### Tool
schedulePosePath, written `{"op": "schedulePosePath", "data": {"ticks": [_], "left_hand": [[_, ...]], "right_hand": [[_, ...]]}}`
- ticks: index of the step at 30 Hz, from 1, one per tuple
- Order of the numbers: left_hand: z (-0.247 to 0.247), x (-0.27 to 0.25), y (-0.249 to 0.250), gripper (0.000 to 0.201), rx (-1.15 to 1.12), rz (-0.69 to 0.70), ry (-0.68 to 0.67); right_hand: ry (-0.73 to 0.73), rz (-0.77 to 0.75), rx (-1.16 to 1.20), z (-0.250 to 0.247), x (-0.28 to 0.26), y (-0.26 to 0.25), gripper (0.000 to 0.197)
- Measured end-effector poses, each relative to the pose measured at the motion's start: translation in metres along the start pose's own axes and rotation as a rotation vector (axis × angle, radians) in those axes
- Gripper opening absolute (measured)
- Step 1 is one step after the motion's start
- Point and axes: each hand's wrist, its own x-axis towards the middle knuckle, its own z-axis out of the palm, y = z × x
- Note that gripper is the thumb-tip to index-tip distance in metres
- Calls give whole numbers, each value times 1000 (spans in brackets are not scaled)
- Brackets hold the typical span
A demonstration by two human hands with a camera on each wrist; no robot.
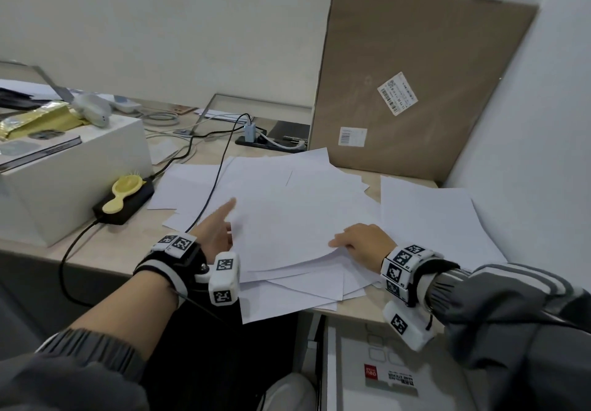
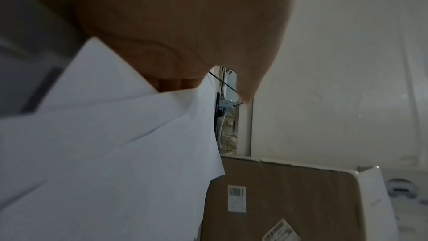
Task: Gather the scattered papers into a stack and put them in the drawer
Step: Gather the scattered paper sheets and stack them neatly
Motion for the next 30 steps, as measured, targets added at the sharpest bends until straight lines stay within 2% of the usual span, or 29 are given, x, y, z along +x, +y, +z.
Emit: {"op": "schedulePosePath", "data": {"ticks": [1, 3, 4, 6, 7, 9, 12, 14, 18, 21, 24, 28, 30], "left_hand": [[-1, -1, 0, 50, 60, -42, 11], [-1, 4, -6, 37, 201, -122, 14], [2, 5, -8, 27, 256, -121, 48], [12, 6, -9, 6, 394, 13, 193], [17, 4, -9, 8, 434, 110, 267], [24, 1, -9, 11, 363, 204, 288], [25, 0, -7, 14, 147, 267, 283], [27, -4, -7, 17, 96, 329, 306], [28, -7, -9, 18, 61, 398, 298], [29, -11, -11, 23, 49, 422, 292], [22, -15, -10, 21, 46, 417, 327], [4, -20, -4, 9, -22, 352, 421], [-3, -20, -5, 14, -98, 342, 437]], "right_hand": [[-6, 10, 49, 3, -2, 2, 41], [-23, 34, 160, 11, -6, 4, 38], [-38, 55, 193, 14, -9, 3, 37], [-78, 101, 222, 16, -15, 1, 43], [-80, 141, 272, 14, -18, 0, 48], [-8, 216, 407, 7, -23, -1, 48], [169, 330, 502, -4, -26, 4, 34], [227, 428, 546, -12, -26, 8, 25], [216, 623, 887, -21, -22, 9, 33], [184, 754, 1046, -26, -26, 9, 44], [81, 768, 1192, -27, -29, 8, 36], [-8, 704, 1139, -19, -26, 3, 30], [-12, 708, 1145, -16, -23, 1, 20]]}}
